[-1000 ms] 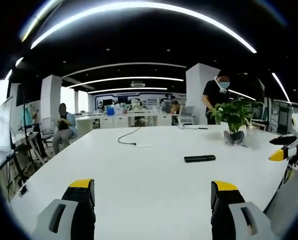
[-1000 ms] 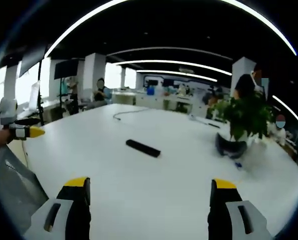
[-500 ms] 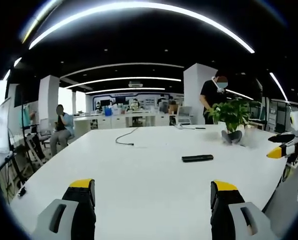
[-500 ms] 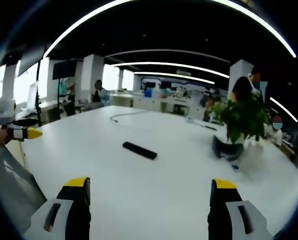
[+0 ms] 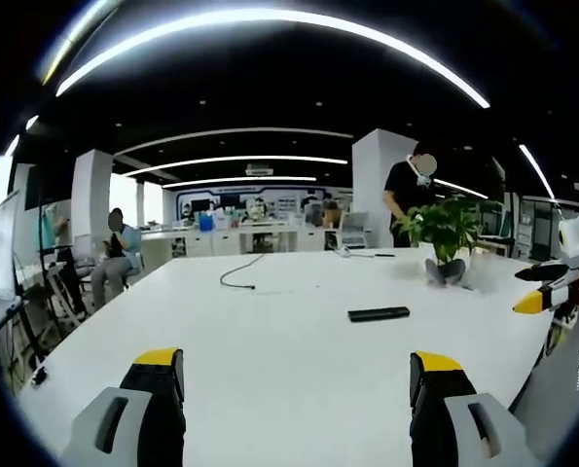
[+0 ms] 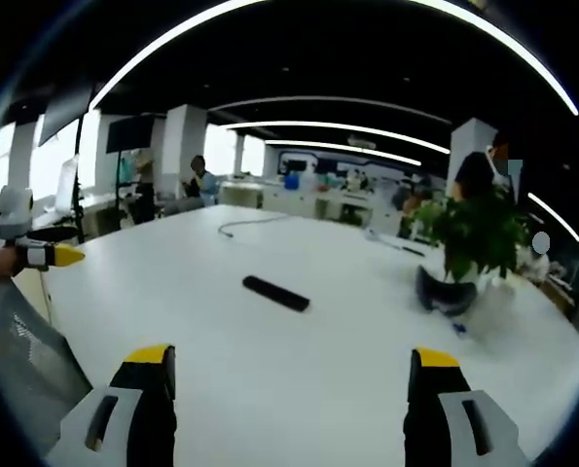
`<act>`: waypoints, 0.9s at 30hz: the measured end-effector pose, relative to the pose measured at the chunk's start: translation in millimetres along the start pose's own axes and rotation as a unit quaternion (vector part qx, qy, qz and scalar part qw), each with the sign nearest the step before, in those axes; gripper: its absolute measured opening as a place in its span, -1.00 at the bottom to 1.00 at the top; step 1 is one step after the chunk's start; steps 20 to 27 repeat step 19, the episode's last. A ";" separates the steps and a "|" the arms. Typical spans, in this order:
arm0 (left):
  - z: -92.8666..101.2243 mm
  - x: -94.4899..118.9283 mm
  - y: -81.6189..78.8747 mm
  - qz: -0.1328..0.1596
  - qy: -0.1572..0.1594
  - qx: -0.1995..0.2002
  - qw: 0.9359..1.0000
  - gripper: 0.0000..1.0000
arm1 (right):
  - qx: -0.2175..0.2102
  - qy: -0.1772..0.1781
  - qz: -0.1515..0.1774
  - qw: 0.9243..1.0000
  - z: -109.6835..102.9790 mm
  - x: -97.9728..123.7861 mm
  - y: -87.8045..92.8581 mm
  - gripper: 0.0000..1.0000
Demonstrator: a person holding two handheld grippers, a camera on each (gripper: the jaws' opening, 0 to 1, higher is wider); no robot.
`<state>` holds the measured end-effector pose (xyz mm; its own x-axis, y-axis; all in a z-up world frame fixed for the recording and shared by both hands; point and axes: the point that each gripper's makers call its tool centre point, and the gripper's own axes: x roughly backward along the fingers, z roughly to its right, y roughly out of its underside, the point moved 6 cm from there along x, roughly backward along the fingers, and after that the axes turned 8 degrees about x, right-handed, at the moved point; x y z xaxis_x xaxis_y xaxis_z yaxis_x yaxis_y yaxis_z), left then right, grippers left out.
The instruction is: Press the specified remote control buttons in sequence, fully releasing each button before pressing the next.
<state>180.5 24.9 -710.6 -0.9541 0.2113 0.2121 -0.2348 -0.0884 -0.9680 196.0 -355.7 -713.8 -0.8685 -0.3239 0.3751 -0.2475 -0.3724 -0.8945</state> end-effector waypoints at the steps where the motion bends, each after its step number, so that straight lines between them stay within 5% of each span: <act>1: 0.2 -0.1 0.1 -0.001 0.001 0.000 1.000 1.00 | 0.001 0.000 0.000 1.000 -0.1 0.0 -0.2 0.98; 27: -0.5 -0.3 0.4 -0.001 0.001 -0.003 1.000 0.99 | 0.019 0.019 0.008 1.000 0.6 2.9 -6.1 0.98</act>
